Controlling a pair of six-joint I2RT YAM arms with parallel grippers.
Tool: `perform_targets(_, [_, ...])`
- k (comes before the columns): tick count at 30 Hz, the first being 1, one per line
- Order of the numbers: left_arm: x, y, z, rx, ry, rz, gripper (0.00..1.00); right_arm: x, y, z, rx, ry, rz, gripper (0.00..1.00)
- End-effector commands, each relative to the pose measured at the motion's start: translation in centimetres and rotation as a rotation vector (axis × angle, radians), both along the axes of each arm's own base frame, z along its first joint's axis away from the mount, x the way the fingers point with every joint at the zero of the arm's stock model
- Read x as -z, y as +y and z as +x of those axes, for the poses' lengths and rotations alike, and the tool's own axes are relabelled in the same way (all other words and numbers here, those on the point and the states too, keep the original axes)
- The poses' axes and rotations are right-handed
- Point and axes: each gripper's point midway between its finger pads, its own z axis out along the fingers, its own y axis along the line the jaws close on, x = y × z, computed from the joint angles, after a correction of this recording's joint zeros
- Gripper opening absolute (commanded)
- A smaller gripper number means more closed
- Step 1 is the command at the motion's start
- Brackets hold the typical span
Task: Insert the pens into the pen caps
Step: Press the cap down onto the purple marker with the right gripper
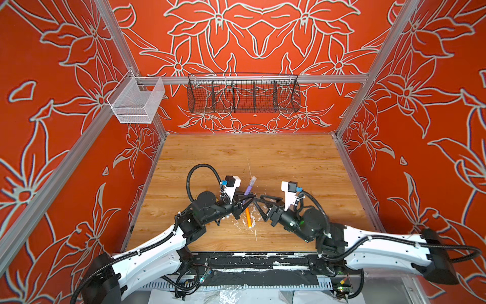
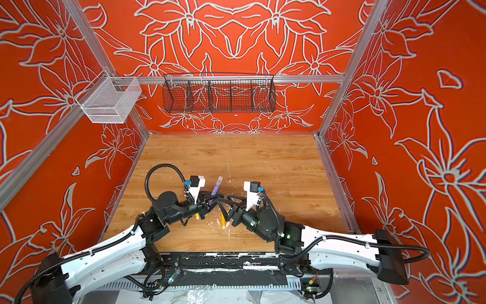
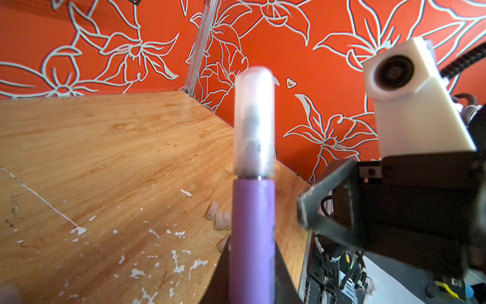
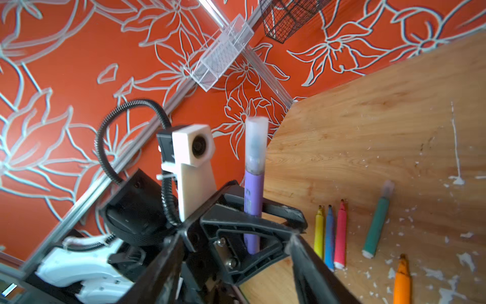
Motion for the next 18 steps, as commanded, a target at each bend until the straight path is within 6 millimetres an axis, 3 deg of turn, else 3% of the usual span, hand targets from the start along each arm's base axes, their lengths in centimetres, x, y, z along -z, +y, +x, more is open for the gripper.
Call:
perform_targets(1, [-2.2,-0.1,0.0,0.0,-0.082,-0.027,0.0,-1.3,-2.1,0.3,0.051,-0.03,-0.059,0.76])
perform_targets(4, [-2.2,-0.3,-0.2,0.012,-0.096,-0.019,0.0,-2.4,-3.4,0.9,0.097,-0.028,-0.074,0.79])
perform_targets(9, [-2.2,-1.0,-0.9,0.052,-0.118,-0.003,0.0,-3.6,-3.2,2.3,0.121,-0.011,-0.119,0.76])
perform_targets(18, [-2.1,-1.6,-1.2,0.075,-0.119,0.013,0.0,-2.6,-0.2,5.5,0.08,0.116,-0.106,0.65])
